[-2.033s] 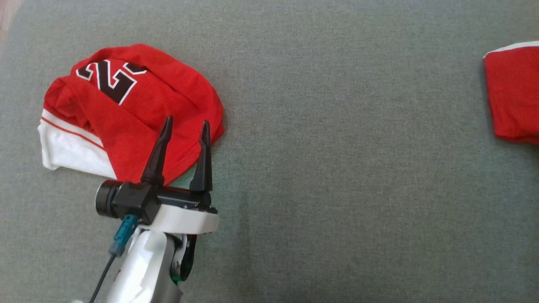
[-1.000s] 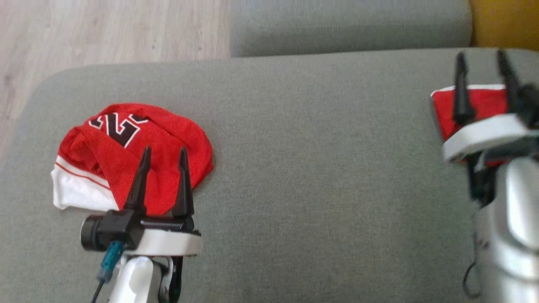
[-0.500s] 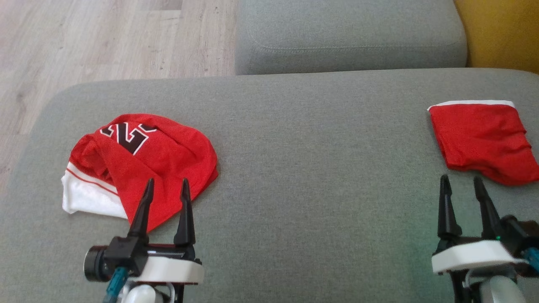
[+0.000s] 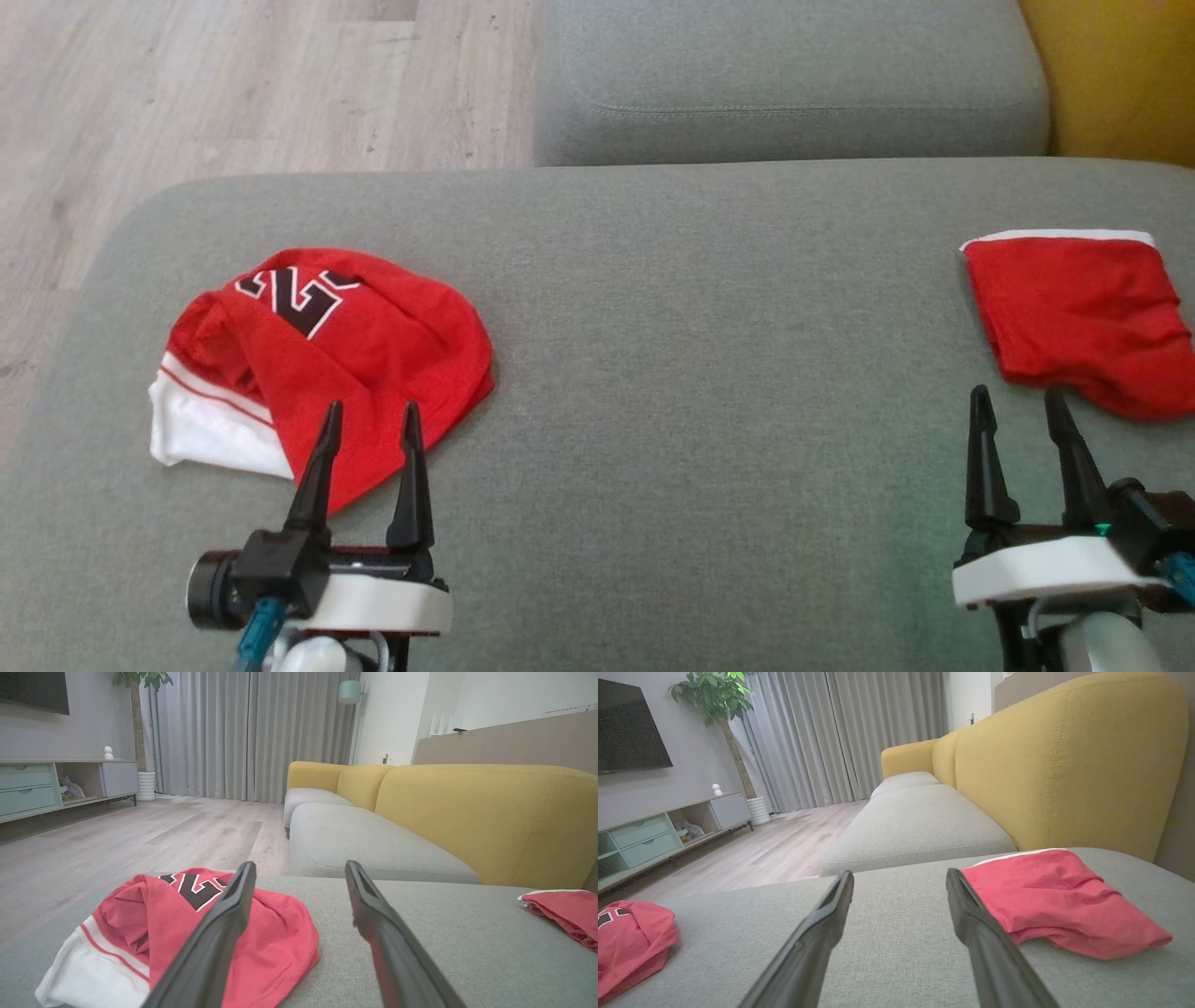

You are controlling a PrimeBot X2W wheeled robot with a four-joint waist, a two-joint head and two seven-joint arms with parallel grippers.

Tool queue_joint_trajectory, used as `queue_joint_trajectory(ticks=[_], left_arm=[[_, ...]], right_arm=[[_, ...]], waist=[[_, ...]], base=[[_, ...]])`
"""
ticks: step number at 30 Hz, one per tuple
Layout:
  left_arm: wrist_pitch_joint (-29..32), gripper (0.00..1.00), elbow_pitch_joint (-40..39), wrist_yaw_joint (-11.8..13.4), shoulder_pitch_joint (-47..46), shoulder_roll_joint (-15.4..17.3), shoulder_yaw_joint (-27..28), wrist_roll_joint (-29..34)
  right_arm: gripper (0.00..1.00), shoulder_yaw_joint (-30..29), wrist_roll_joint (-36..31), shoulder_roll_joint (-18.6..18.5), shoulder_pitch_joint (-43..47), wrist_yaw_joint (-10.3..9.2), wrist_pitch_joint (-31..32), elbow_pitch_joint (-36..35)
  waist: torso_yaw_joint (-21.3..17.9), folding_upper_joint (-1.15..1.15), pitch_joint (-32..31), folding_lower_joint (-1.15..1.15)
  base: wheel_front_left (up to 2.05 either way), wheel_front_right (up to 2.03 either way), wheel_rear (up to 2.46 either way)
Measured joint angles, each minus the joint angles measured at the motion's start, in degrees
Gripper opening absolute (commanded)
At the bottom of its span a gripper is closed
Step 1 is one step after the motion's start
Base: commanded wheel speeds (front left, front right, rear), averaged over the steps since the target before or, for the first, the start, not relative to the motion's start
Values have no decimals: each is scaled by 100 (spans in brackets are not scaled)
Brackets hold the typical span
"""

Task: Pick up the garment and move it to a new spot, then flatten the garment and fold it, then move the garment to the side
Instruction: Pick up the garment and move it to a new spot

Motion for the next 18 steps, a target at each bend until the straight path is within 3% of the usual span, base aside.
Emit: queue_joint_trajectory(ticks=[6, 18], left_arm=[[0, 100, 25, -2, -2, 0, 2, 1], [0, 100, 129, -42, 1, 3, 255, 167]], right_arm=[[100, 148, 118, 0, 12, 0, -5, 7], [100, 911, 350, -1, 135, 0, -5, 103]], waist=[[186, 0, -10, 0], [1060, 0, -127, 0]], base=[[0, 0, 0], [0, 0, 0]])
